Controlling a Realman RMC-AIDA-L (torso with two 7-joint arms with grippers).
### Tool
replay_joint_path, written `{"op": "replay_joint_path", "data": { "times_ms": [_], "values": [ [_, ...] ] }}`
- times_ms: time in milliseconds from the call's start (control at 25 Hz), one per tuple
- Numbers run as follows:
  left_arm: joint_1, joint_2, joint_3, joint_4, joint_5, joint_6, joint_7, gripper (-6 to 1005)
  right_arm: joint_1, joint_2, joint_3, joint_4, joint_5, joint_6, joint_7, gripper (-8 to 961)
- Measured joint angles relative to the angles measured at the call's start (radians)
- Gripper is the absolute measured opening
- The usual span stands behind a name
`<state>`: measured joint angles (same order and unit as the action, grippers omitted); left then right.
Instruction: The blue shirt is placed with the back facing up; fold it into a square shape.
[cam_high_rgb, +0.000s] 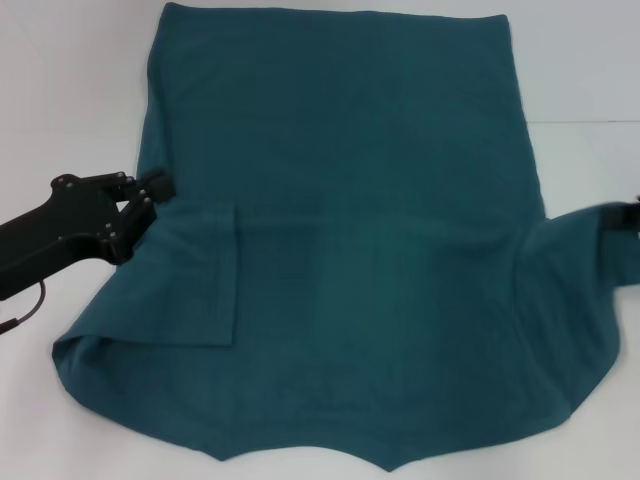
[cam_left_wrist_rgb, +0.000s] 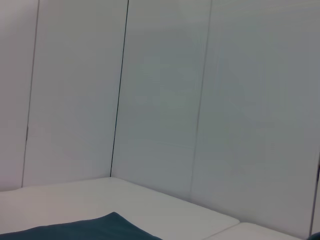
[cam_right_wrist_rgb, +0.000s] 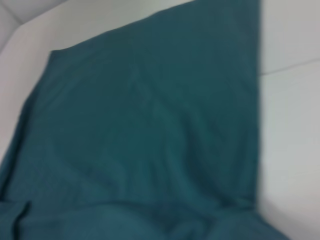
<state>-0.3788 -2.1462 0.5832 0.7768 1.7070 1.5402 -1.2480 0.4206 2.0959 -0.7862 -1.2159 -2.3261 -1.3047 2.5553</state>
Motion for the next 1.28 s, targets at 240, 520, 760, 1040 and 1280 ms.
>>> {"op": "replay_joint_path", "data": {
  "times_ms": [240, 520, 760, 1040, 1280],
  "values": [
    [0.006, 0.002, -0.002, -0.002, -0.001, 0.002, 0.004, 60, 0.105, -0.005, -0.074, 0.089, -0.014, 0.034, 0.014, 42],
    [0.015, 0.005, -0.009, -0.004, -0.01, -0.001, 0.005, 59, 0.258, -0.006, -0.151, 0.291, -0.102, 0.104, 0.038, 48],
    [0.018, 0.004, -0.027, -0.005, -0.011, 0.003, 0.007, 58, 0.352, -0.006, -0.202, 0.417, -0.148, 0.162, 0.039, 53],
    [0.022, 0.001, -0.026, -0.005, -0.011, 0.005, 0.007, 60, 0.364, -0.007, -0.212, 0.446, -0.149, 0.15, 0.04, 58],
    [0.023, -0.001, -0.026, -0.005, -0.011, 0.009, 0.007, 59, 0.352, -0.004, -0.231, 0.447, -0.151, 0.166, 0.005, 186]
  ]
}}
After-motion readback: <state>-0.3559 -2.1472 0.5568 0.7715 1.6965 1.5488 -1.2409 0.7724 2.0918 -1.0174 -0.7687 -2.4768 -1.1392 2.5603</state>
